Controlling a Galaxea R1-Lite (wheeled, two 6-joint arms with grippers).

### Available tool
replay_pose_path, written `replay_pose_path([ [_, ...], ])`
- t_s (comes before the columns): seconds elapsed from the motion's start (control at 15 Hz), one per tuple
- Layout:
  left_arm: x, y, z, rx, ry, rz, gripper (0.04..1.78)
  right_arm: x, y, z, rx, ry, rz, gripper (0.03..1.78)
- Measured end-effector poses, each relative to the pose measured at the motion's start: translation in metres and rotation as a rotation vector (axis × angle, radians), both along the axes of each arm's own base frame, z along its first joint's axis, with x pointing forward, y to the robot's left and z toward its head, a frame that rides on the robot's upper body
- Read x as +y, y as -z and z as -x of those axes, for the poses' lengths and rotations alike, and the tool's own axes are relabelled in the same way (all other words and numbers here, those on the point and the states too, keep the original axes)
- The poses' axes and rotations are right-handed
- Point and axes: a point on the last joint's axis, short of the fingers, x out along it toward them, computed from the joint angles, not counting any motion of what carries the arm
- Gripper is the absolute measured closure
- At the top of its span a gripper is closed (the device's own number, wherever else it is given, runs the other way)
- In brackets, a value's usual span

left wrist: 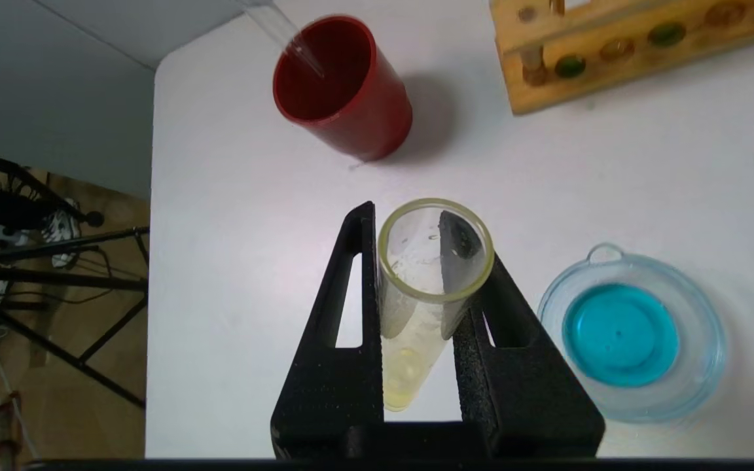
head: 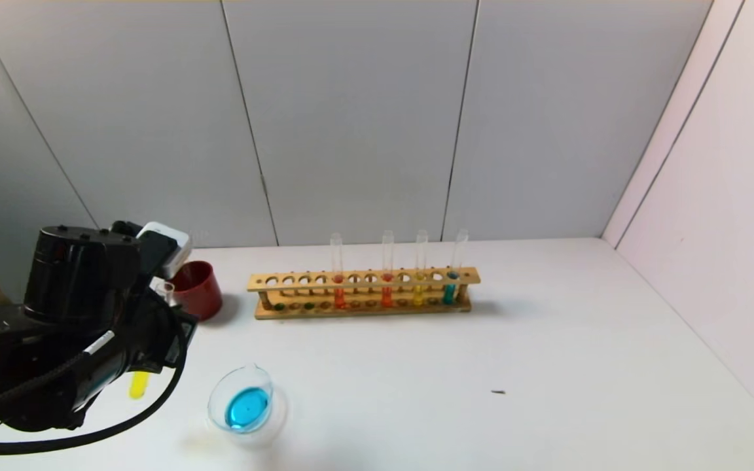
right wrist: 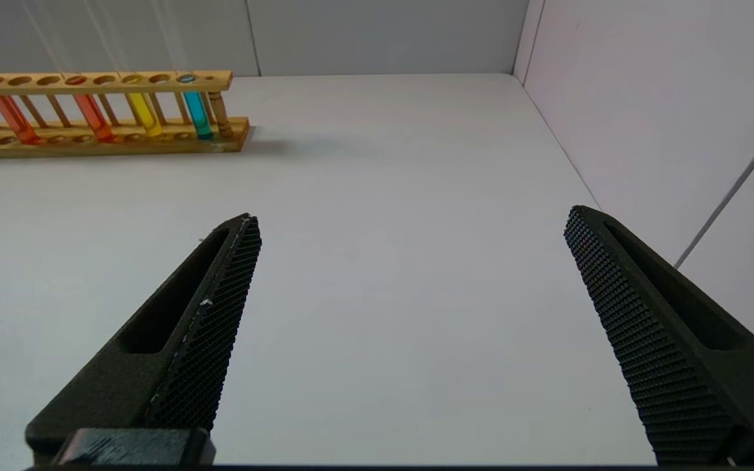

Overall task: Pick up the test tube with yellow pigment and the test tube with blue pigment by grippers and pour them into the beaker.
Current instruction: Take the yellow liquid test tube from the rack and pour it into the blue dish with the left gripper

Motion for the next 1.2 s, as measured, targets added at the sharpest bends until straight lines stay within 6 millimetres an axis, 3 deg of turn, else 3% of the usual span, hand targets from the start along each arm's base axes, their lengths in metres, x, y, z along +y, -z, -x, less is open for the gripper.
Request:
replay_pose_path([
  [0.6,0.003,0.029,0.006,0.198,0.036,-0.149,1.47,0.0,0.0,0.0,0.0,0.0,0.0,0.11],
  [1.2,-0.001,0.051,-0.002,0.376,0.121,-0.322,1.47,0.0,0.0,0.0,0.0,0.0,0.0,0.11],
])
